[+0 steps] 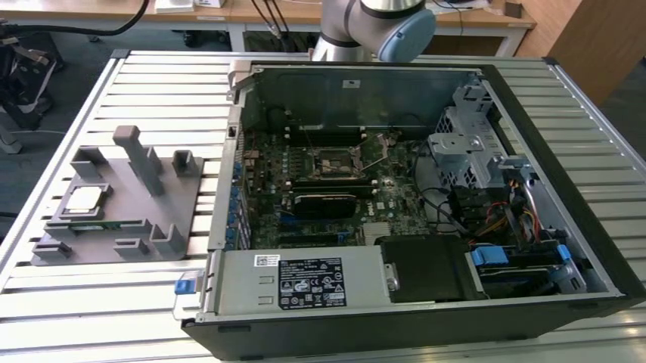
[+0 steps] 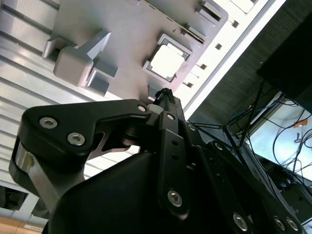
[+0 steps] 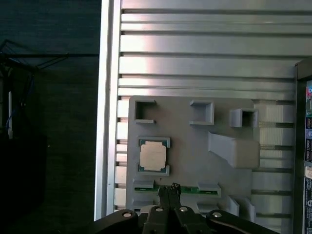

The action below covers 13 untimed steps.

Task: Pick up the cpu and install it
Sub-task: 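Pick up the cpu and move it towards the insertion slot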

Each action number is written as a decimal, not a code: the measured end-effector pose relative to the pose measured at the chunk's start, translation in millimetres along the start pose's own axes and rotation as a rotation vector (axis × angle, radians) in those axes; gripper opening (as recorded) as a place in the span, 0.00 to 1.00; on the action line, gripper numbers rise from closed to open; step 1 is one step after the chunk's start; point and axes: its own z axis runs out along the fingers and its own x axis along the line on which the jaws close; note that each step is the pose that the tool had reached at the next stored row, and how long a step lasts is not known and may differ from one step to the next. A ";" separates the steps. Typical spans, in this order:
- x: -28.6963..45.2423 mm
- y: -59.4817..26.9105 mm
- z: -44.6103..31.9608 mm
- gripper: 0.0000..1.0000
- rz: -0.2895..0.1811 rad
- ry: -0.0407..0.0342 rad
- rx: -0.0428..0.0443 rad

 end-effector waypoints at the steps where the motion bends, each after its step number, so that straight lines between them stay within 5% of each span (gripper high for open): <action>1: 0.0 0.0 0.5 0.11 0.000 0.0002 0.0018; 13: -0.3 -2.6 8.8 0.11 -0.010 0.0004 0.0042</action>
